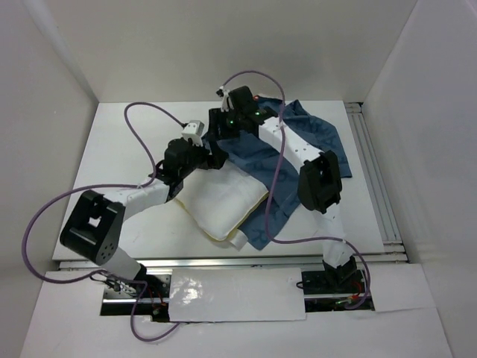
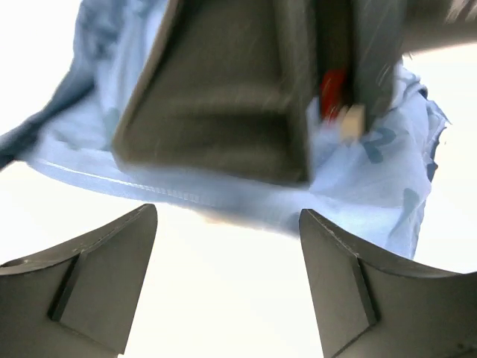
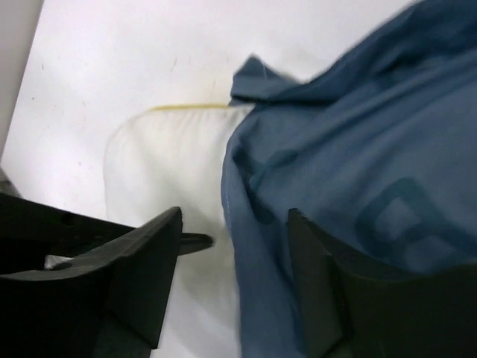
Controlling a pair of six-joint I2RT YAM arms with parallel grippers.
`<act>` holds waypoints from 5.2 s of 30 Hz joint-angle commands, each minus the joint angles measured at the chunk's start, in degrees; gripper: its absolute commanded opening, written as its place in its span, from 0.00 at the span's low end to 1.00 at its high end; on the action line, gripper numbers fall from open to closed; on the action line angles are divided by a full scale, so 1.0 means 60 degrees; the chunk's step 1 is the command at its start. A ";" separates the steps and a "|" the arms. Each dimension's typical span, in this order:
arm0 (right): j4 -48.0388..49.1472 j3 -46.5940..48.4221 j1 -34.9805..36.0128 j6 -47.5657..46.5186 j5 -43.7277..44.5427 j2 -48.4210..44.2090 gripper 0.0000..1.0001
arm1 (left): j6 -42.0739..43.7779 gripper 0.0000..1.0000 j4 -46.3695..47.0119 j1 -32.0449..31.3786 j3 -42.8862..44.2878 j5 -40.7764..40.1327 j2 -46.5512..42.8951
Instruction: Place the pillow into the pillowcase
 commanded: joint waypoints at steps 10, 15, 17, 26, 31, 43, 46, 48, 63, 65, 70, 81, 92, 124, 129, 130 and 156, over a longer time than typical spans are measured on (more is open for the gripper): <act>0.0029 -0.1458 -0.1474 0.0174 0.1069 -0.3234 0.99 | 0.1029 0.92 -0.6382 -0.2145 0.0709 -0.3729 -0.2586; 0.0702 -0.4736 -0.1885 0.0438 0.2197 -0.5927 0.99 | 0.2009 1.00 -0.5885 -0.3976 -0.0712 -0.1739 -0.4108; 0.0791 -0.6495 -0.1973 0.0671 0.2505 -0.6777 0.99 | 0.2185 1.00 -0.5884 -0.4720 -0.0830 -0.1764 -0.4227; 0.0617 -1.0905 -0.1357 0.1317 0.3515 -1.0530 0.99 | 0.1631 0.89 -0.6380 -0.5795 -0.1330 -0.3536 -0.2722; 0.0031 -1.1773 -0.1167 0.1229 0.4365 -1.0736 0.99 | 0.1177 0.11 -0.6147 -0.6000 -0.1009 -0.4356 -0.1710; 0.0542 -1.1965 0.0120 0.0394 0.5299 -0.8572 0.89 | 0.0297 0.00 -0.6455 -0.6000 0.0090 -0.5457 -0.3290; 0.1141 -1.1876 0.0605 0.0204 0.6077 -0.8072 0.89 | 0.0487 0.00 -0.6367 -0.6000 0.0092 -0.5369 -0.3641; 0.1436 -1.1876 0.0606 0.0392 0.6575 -0.7822 0.89 | 0.0604 0.00 -0.6367 -0.6000 0.0092 -0.5369 -0.3730; 0.1756 -1.0676 0.1952 -0.0454 0.4814 -0.9825 0.00 | 0.1555 0.00 -0.5183 -0.6000 0.1335 -0.6131 -0.3818; 0.1846 -1.0487 0.2055 -0.0674 0.2703 -1.0602 0.00 | 0.2111 0.00 -0.4421 -0.6000 0.1848 -0.6234 -0.3730; 0.2899 -0.9592 0.2144 -0.1261 -0.1778 -1.1497 0.00 | 0.2932 0.00 -0.3279 -0.6000 0.2903 -0.6204 -0.3525; 0.3020 -0.9459 0.2232 -0.1086 -0.4249 -1.1967 0.00 | 0.0272 0.00 -0.4900 -0.5487 0.1896 -0.6236 -0.1520; 0.0003 -0.9066 0.2232 -0.1480 -0.0588 -1.0737 0.76 | -0.2280 0.70 -0.9059 -0.5487 0.1118 -0.5970 -0.2820; 0.0645 0.1937 0.0869 -0.2843 0.9565 0.2009 0.17 | -0.2268 0.32 -0.6531 0.0577 0.2114 -0.0244 0.0678; 0.0645 0.2228 0.1468 -0.3121 0.8851 0.1496 0.00 | -0.1156 0.00 -0.4862 0.0213 0.2025 0.0752 0.0928; 0.0485 0.2332 0.1586 -0.3122 0.8617 0.1365 0.00 | -0.0922 0.00 -0.4452 0.0124 0.1924 0.0754 0.0928; -0.0937 0.1468 0.3198 -0.2242 0.7443 -0.3925 0.00 | 0.4412 0.00 -0.1707 -0.1678 0.1556 -0.1338 -0.6000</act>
